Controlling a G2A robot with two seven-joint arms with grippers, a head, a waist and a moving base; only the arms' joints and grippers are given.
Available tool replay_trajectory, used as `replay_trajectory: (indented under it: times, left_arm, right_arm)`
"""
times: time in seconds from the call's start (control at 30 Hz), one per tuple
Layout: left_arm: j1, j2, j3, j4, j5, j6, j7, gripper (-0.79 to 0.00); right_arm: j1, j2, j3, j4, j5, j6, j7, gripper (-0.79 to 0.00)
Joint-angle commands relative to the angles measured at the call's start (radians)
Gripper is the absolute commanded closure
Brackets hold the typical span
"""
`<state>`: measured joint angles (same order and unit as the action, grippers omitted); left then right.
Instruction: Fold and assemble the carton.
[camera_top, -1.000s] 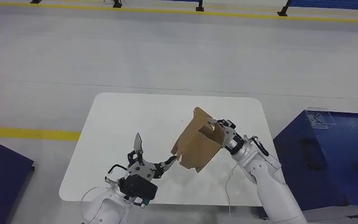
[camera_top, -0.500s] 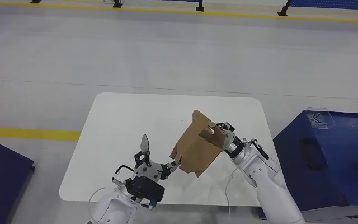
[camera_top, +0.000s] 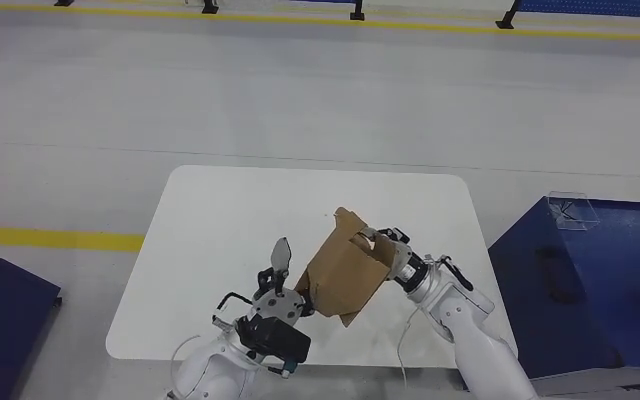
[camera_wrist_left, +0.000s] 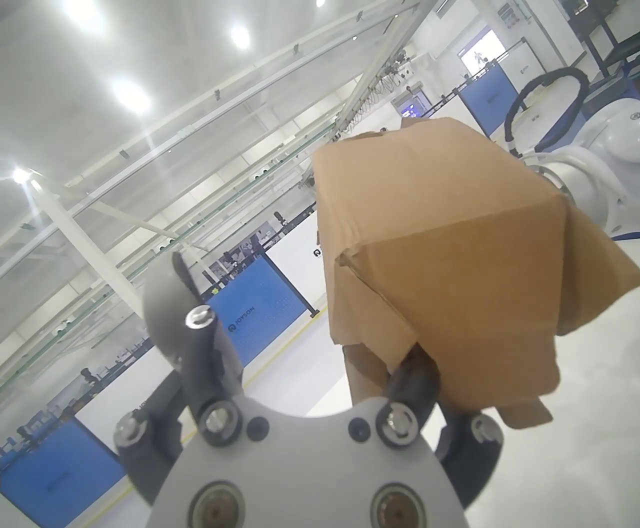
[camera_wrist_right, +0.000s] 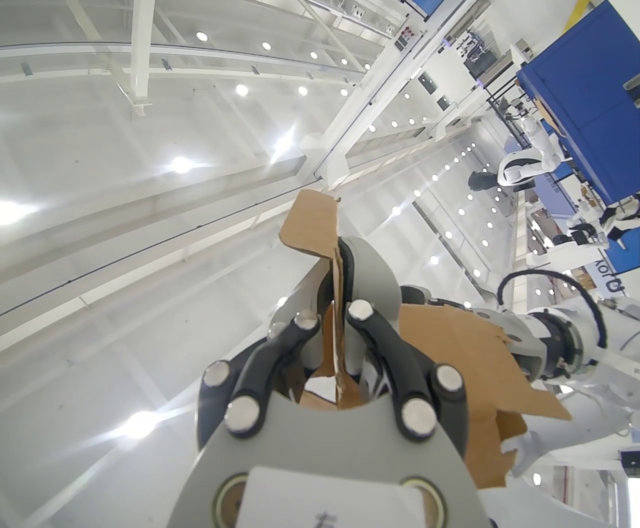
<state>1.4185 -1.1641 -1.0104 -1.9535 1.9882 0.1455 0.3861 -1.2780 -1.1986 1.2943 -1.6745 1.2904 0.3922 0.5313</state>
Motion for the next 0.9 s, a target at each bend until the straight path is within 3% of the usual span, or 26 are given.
replay_trajectory:
  times: [0.0, 0.07, 0.1, 0.33, 0.37, 0.4, 0.87]
  left_arm:
    - [0.002, -0.001, 0.001, -0.001, 0.005, -0.002, -0.003, -0.191]
    - [0.004, -0.003, 0.003, -0.003, 0.005, -0.005, -0.006, -0.025]
    - [0.005, -0.004, 0.002, -0.004, 0.01, -0.004, -0.007, 0.0]
    - [0.018, -0.008, -0.003, -0.017, 0.012, -0.004, -0.013, 0.0]
    - [0.019, -0.008, -0.003, -0.018, 0.013, -0.009, -0.016, 0.0]
    - [0.021, -0.009, -0.001, -0.021, 0.006, -0.018, -0.017, 0.0]
    - [0.022, -0.009, -0.001, -0.024, 0.003, -0.02, -0.016, 0.0]
  right_arm:
    - [-0.003, 0.0, 0.0, -0.002, -0.003, -0.001, 0.001, 0.0]
    - [-0.005, 0.0, 0.002, -0.006, -0.008, -0.001, 0.001, 0.0]
    - [-0.006, 0.0, 0.003, -0.008, -0.01, 0.0, 0.0, 0.0]
    - [-0.011, 0.001, 0.005, -0.019, -0.03, 0.003, -0.004, 0.0]
    - [-0.011, 0.001, 0.003, -0.02, -0.037, 0.009, -0.005, -0.145]
    - [-0.012, 0.001, 0.003, -0.019, -0.035, 0.011, -0.007, -0.785]
    - [-0.012, 0.001, 0.003, -0.019, -0.035, 0.011, -0.007, -0.785]
